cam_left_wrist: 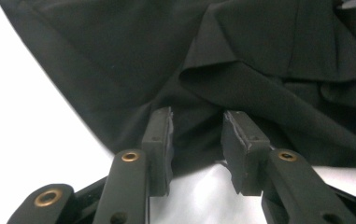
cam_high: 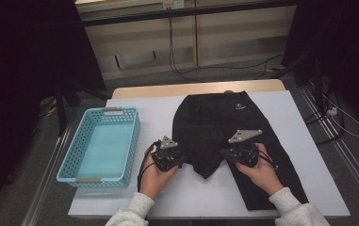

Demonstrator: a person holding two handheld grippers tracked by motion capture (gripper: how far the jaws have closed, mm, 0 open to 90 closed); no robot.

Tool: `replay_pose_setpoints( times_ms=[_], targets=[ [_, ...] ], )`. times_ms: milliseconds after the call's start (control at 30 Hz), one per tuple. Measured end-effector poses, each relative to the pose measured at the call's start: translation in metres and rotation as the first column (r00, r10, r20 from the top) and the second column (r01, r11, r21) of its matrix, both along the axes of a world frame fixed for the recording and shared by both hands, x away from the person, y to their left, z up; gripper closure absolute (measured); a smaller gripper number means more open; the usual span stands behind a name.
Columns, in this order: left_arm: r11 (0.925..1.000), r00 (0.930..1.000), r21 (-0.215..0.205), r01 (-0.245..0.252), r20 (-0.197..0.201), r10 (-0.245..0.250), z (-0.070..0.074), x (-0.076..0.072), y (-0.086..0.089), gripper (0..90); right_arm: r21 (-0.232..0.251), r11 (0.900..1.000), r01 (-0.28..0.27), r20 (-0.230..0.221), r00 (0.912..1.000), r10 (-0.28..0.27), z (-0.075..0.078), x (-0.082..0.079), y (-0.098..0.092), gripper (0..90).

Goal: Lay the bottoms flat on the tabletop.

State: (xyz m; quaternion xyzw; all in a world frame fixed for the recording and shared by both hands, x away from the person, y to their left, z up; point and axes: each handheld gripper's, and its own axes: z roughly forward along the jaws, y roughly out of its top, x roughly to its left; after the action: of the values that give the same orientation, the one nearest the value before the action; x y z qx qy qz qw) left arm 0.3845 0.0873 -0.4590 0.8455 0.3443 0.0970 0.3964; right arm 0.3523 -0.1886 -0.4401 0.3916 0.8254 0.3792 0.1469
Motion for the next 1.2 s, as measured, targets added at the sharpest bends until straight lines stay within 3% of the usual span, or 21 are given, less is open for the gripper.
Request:
replay_pose_setpoints(
  times_ms=[100, 200, 267, 400, 600, 700, 800, 900, 1000, 1200],
  targets=[
    [0.9999, 0.9998, 0.006, 0.013, 0.018, -0.013, -0.001, 0.001, -0.005, 72.1, 0.003, 1.0, 0.0, 0.003, 1.0, 0.0, 0.001, -0.001, 0.0, 88.6],
    [0.9997, 0.9997, -0.022, -0.006, -0.023, 0.005, -0.002, 0.002, -0.006, 85.4, 0.009, 1.0, -0.002, -0.002, 1.0, 0.002, 0.0, -0.001, 0.0, 88.6],
    [0.9993, 0.9987, -0.031, -0.02, -0.048, 0.019, -0.001, 0.002, -0.006, 88.9, 0.013, 1.0, -0.005, -0.001, 1.0, 0.005, 0.001, -0.002, -0.001, 88.7],
    [0.9979, 0.9958, -0.053, -0.038, -0.086, 0.033, 0.009, 0.002, 0.001, 89.9, 0.021, 1.0, -0.008, -0.004, 1.0, 0.008, 0.001, -0.003, -0.002, 89.4],
    [0.992, 0.9953, -0.106, -0.069, -0.075, 0.062, 0.032, 0.0, 0.028, 90.0, 0.048, 0.999, -0.022, -0.01, 0.9997, 0.023, 0.005, -0.007, -0.003, 90.0],
    [0.9869, 0.991, -0.127, -0.1, -0.101, 0.087, 0.03, 0.005, 0.039, 90.0, 0.048, 0.999, -0.023, -0.027, 0.9993, 0.025, 0.004, -0.008, -0.004, 90.0],
    [0.9874, 0.9892, -0.117, -0.107, -0.113, 0.094, 0.028, 0.006, 0.04, 89.9, 0.035, 0.999, -0.014, -0.044, 0.9989, 0.015, 0.002, -0.007, -0.003, 88.9],
    [0.9902, 0.9894, -0.1, -0.097, -0.118, 0.085, 0.024, 0.006, 0.036, 89.8, 0.017, 1.0, 0.004, -0.033, 0.9995, -0.004, 0.0, -0.006, -0.003, 80.0],
    [0.9909, 0.9891, -0.097, -0.094, -0.123, 0.081, 0.021, 0.006, 0.033, 89.7, 0.022, 1.0, -0.007, 0.009, 0.9999, 0.007, 0.006, -0.008, 0.0, 73.8],
    [0.9911, 0.9887, -0.101, -0.086, -0.131, 0.072, 0.02, 0.005, 0.03, 89.6, 0.021, 0.996, -0.088, 0.046, 0.9951, 0.087, 0.01, -0.014, 0.024, 63.8]
  ],
)
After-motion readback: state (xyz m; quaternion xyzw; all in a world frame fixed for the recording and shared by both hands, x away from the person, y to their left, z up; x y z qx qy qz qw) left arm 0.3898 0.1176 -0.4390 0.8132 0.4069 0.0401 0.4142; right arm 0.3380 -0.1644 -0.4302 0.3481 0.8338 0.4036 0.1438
